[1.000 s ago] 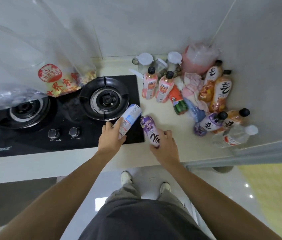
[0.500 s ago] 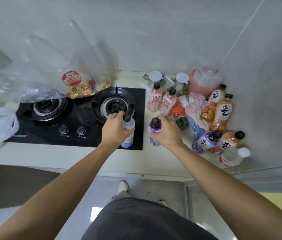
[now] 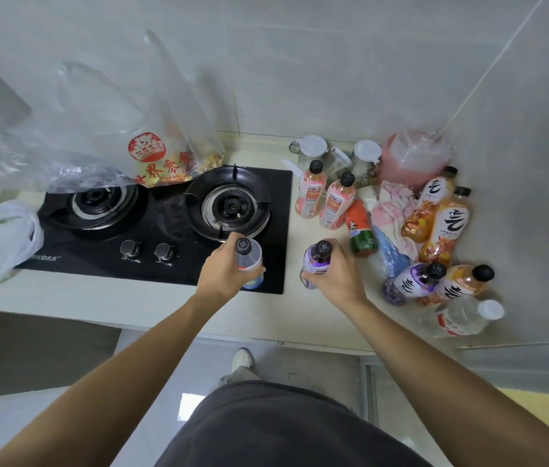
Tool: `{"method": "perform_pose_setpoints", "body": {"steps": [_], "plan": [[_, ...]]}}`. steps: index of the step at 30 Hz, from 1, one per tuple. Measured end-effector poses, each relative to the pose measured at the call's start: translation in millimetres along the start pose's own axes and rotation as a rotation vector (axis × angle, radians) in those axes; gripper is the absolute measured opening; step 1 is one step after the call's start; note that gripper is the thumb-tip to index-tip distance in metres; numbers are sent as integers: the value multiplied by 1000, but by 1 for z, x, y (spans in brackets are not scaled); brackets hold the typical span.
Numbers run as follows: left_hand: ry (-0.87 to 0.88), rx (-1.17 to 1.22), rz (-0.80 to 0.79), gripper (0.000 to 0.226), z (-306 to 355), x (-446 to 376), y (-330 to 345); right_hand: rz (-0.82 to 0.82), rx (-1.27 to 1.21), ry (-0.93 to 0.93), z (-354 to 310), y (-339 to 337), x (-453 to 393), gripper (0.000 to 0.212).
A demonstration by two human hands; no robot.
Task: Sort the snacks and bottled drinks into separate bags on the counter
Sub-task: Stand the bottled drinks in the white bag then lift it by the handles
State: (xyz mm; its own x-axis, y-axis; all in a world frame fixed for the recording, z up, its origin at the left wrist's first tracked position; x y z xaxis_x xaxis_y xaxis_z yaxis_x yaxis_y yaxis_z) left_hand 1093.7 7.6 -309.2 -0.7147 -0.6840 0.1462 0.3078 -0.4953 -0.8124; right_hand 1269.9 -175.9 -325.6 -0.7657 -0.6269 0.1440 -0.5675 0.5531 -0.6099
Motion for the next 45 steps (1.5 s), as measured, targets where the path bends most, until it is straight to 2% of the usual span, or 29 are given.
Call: {"method": "perform_pose_setpoints", "body": {"steps": [5,13,20,27,32,37,45], "plan": [[-125,72,107,51,0,23,-13,-61,-6,-84,-19,4,1,60],[-328,120,271,57,-28,98,-57,-307,-32,-303,-99,38,20,64],[-482,221,482,59,-90,184,-117,-501,-55,-488,-179,102,62,59],[-593,298,648,66,-187,247,-177,-595,-42,-516,-254,207,102,65],[-629,300,670,68,-270,278,-226,-620,-34,-508,-311,298,132,75],[-650,316,664,69,-343,294,-278,-634,-83,-498,-369,366,152,66],[-611,306,651,66,-423,255,-335,-607,-67,-486,-423,446,127,66]]}}
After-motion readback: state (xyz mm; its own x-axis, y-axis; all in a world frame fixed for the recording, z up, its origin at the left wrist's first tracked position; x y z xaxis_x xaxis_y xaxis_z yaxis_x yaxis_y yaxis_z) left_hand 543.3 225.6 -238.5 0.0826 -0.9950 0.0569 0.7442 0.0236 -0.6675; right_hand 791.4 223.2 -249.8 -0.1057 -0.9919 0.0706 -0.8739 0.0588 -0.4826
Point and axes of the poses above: each hand's wrist, its own x-axis away from the middle knuckle, its own y-axis out of the palm, z = x × y, the point moved 2 cm from there along -x, towards the middle knuckle, and after that the axes turned 9 degrees about -x, right-handed, at the moved point
